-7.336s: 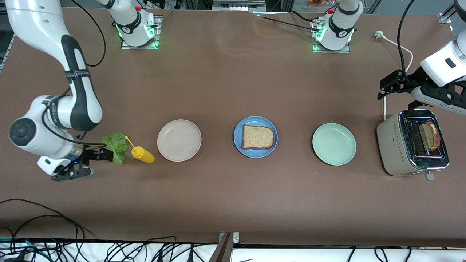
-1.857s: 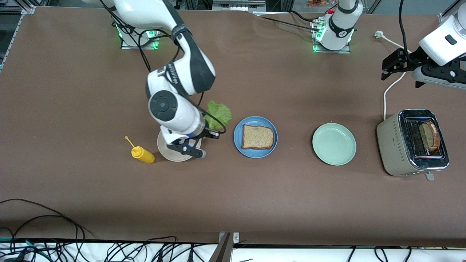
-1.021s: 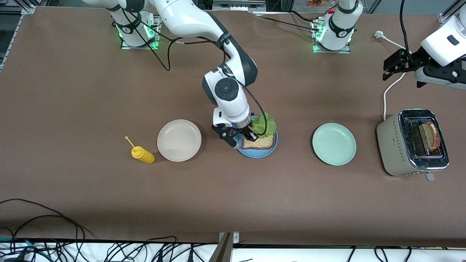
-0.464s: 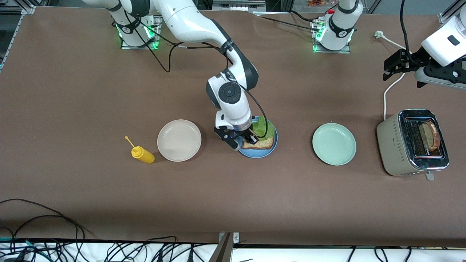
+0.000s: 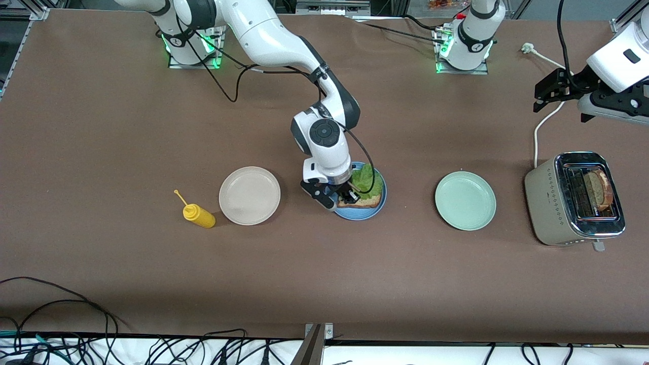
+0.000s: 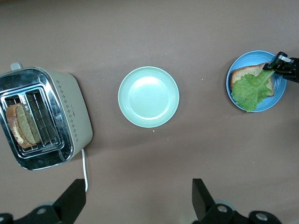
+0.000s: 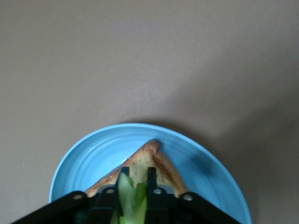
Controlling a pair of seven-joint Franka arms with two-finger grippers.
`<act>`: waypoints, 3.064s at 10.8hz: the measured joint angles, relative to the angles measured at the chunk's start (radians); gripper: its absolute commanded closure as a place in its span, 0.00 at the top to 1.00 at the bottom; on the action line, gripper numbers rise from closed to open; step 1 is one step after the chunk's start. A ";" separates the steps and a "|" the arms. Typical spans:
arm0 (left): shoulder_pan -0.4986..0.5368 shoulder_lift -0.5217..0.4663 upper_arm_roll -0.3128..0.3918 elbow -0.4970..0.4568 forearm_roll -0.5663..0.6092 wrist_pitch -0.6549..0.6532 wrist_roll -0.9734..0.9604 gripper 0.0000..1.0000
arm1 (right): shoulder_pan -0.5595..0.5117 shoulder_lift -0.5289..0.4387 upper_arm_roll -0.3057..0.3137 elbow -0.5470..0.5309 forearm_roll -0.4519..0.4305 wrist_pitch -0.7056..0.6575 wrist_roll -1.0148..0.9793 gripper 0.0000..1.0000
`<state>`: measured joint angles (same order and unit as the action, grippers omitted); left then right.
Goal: Make sandwich in blue plate with both arms
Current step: 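Lower the lettuce onto the bread and open the right gripper, then withdraw the right gripper from the plate toward the yellow bottle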
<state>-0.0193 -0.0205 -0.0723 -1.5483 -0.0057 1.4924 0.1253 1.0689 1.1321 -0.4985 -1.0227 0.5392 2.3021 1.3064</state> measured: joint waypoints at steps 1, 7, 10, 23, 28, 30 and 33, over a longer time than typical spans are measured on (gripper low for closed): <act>0.000 0.000 0.000 0.000 0.000 0.000 0.000 1.00 | 0.003 0.001 0.000 0.003 -0.050 0.000 -0.015 1.00; 0.000 0.000 0.000 0.000 0.000 0.000 0.000 1.00 | -0.037 -0.067 0.018 0.006 -0.089 -0.055 -0.169 1.00; 0.000 0.000 0.000 0.001 0.000 0.000 0.000 1.00 | -0.086 -0.177 0.019 -0.017 -0.092 -0.215 -0.359 1.00; 0.001 0.004 0.002 0.001 0.000 0.000 0.000 1.00 | -0.494 -0.605 0.023 -0.350 -0.168 -0.559 -1.815 1.00; 0.001 0.006 0.002 0.001 0.000 0.000 0.000 1.00 | -0.687 -0.630 0.053 -0.411 -0.126 -0.556 -2.296 1.00; 0.001 0.007 0.002 0.001 0.000 0.000 0.000 1.00 | -0.777 -0.623 0.065 -0.432 -0.009 -0.554 -2.552 1.00; 0.001 0.010 0.002 0.001 0.000 0.000 0.000 1.00 | -0.863 -0.593 0.070 -0.449 0.166 -0.555 -2.842 1.00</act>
<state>-0.0185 -0.0101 -0.0703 -1.5477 -0.0057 1.4924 0.1252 0.2056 0.5388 -0.4282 -1.4715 0.7051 1.7469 -1.5360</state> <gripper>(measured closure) 0.000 0.000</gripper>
